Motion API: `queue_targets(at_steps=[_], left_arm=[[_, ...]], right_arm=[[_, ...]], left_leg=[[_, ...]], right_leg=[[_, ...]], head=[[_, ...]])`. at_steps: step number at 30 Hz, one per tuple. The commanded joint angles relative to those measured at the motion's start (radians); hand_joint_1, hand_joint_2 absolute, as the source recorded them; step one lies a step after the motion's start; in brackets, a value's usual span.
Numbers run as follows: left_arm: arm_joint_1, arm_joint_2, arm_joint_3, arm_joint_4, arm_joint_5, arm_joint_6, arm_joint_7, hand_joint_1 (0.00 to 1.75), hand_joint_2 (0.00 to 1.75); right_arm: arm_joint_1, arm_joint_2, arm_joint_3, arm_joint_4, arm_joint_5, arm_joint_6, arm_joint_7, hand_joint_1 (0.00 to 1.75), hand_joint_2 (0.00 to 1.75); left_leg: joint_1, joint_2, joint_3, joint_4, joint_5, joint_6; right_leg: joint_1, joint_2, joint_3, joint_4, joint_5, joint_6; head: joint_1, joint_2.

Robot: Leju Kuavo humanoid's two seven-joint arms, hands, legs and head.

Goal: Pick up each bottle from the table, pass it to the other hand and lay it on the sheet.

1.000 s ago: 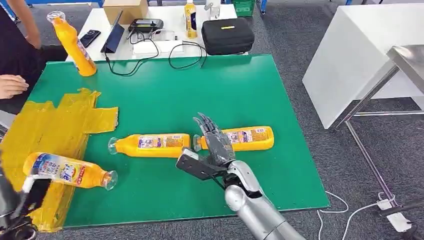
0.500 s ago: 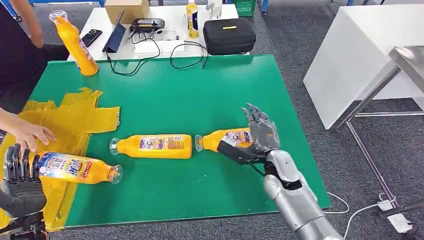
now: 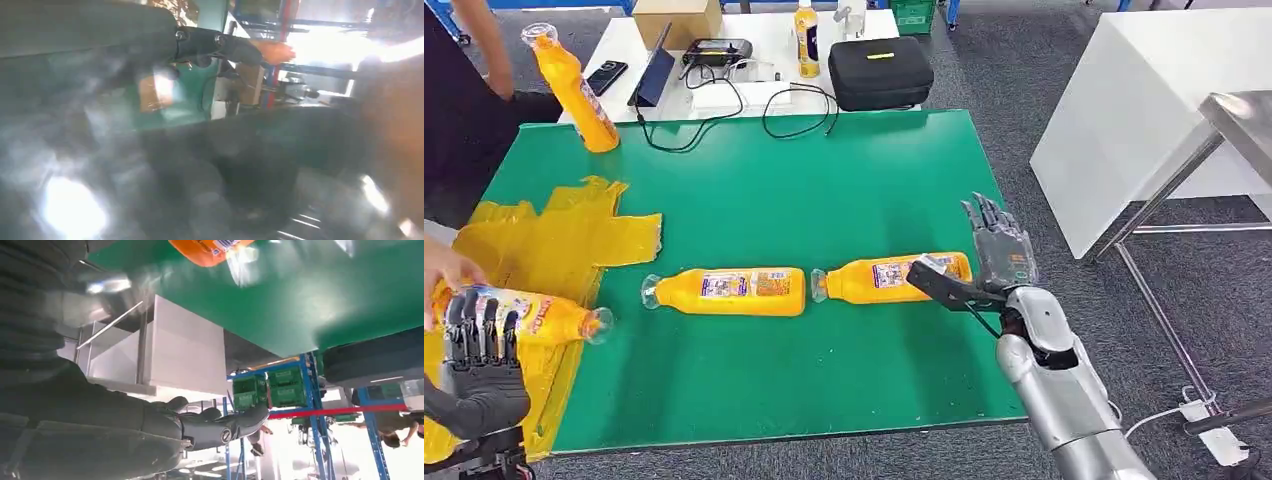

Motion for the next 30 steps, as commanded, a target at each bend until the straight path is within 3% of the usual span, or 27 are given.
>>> queue_targets(at_steps=[1,16,27,30], left_arm=[[-0.028,-0.028,0.03,0.02,0.004,-0.008,0.008,0.0,0.0],[-0.048,-0.004,0.022,0.044,0.03,-0.002,0.027,0.0,0.0],[-0.05,-0.002,0.019,0.046,0.032,-0.001,0.028,0.0,0.0],[-0.053,0.002,0.005,0.049,0.044,0.004,0.04,0.0,0.0]], right_arm=[[-0.08,0.023,0.024,0.099,0.004,0.035,-0.004,0.0,1.75],[-0.197,0.1,0.099,0.37,0.018,0.05,-0.028,0.0,1.75],[-0.207,0.101,0.101,0.387,0.017,0.043,-0.028,0.0,1.75],[-0.268,0.11,0.122,0.503,0.025,0.077,-0.013,0.0,1.75]], left_leg=[[0.0,0.002,0.001,-0.001,0.0,-0.001],[0.0,0.003,0.002,-0.001,0.0,-0.002],[0.0,0.002,0.002,-0.001,0.0,-0.001],[0.0,0.001,0.001,-0.001,0.0,-0.001]], right_leg=[[0.0,0.001,0.0,0.0,0.0,0.0],[0.001,0.002,0.001,-0.001,0.0,-0.001],[0.0,0.001,0.001,0.0,0.0,-0.001],[0.0,0.001,0.001,0.0,0.0,-0.001]], head=[[0.0,0.0],[0.0,0.0],[0.0,0.0],[0.0,0.0]])
